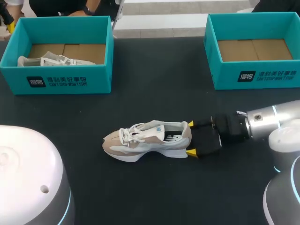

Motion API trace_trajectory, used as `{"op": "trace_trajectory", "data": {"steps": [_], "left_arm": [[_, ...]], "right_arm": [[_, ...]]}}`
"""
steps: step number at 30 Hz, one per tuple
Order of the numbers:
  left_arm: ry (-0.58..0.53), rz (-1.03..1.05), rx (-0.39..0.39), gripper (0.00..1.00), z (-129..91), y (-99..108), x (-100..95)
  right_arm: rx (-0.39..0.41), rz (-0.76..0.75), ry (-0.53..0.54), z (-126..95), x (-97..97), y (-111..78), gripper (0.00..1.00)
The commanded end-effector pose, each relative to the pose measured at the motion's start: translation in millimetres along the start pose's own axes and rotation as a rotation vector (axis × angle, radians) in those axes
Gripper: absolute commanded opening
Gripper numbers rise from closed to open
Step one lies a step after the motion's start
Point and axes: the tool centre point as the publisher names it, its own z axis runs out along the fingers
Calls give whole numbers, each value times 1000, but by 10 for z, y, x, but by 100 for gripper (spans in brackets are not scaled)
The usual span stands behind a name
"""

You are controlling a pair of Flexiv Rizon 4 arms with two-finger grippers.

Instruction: Take the shoe out of the shoebox, open the shoe tongue, remove and reinsert the insole, then place the shoe into the shoebox

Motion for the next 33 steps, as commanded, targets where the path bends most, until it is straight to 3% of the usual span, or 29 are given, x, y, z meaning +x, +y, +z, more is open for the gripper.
{"op": "trace_trajectory", "data": {"steps": [1, 12, 18, 19, 20, 21, 33], "left_arm": [[4, 0, -1, 100, -1, -7, -3], [4, 0, -1, 100, -1, -7, -3], [4, 0, -1, 100, -1, -7, -3], [4, 0, -1, 100, -1, -7, -3], [4, 0, -1, 100, -1, -7, -3], [4, 0, -1, 100, -1, -7, -3], [4, 0, -1, 100, -1, -7, -3]], "right_arm": [[0, 8, 11, 137, -49, -5, 100], [-14, 27, 25, 336, -79, -29, 100], [-25, 49, 43, 449, -47, -133, 100], [-8, 53, 50, 466, -45, -152, 47], [-11, 52, 47, 468, -44, -154, 7], [-20, 52, 46, 475, -41, -154, 0], [-5, 53, 45, 486, -34, -144, 0]]}}
